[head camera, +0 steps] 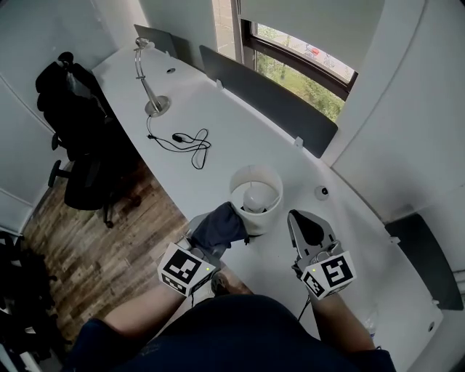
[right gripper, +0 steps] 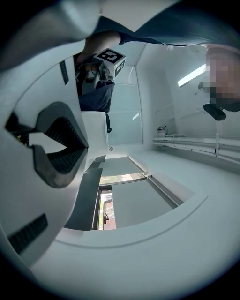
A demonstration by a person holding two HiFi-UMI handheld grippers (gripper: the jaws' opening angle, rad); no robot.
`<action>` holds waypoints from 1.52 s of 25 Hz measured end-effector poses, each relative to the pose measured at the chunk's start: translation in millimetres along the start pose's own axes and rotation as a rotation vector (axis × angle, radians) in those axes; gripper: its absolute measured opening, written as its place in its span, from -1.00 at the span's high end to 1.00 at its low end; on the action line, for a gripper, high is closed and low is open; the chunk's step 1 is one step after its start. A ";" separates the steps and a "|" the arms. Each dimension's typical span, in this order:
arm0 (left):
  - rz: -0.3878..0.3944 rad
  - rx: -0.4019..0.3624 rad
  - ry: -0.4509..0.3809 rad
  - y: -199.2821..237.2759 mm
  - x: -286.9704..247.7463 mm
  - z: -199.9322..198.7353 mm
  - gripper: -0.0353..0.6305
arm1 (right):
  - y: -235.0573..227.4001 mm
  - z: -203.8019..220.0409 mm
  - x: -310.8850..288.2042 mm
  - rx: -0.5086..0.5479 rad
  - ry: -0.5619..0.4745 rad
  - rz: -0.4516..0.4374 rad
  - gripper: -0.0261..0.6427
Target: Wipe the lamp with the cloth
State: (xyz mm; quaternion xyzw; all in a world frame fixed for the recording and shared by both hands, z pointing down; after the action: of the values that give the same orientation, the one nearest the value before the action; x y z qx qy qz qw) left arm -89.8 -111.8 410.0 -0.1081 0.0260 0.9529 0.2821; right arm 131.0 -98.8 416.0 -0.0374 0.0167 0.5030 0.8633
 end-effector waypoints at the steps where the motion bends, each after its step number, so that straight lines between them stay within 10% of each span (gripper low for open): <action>1: -0.002 -0.002 0.007 -0.8 -0.3 1.5 0.75 | -0.5 -0.1 -0.9 -0.001 0.001 -0.003 0.91; 16: 0.024 0.020 0.317 6.6 -13.8 85.5 0.75 | -4.9 23.5 6.9 -0.048 0.069 0.046 0.91; 29: 0.006 -0.261 0.219 21.3 -0.2 -14.3 0.75 | 4.2 43.6 24.2 -0.112 0.097 0.072 0.91; 38: 0.011 -0.299 0.321 36.1 -7.4 15.7 0.75 | 5.1 46.3 29.3 -0.120 0.108 0.099 0.91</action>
State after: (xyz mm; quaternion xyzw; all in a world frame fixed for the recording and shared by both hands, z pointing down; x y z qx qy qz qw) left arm -106.4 -144.3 426.6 -0.2988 -0.0707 0.9182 0.2502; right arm 140.6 -67.1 459.9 -0.1154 0.0349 0.5425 0.8314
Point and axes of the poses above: the fingertips, and each gripper's own axes: x backward along the fingers, y to its left, z out of its underside, the point moved 8 cm from there along x, backward along the fingers, and after that the axes turned 6 degrees about z, right-handed, at the moved point
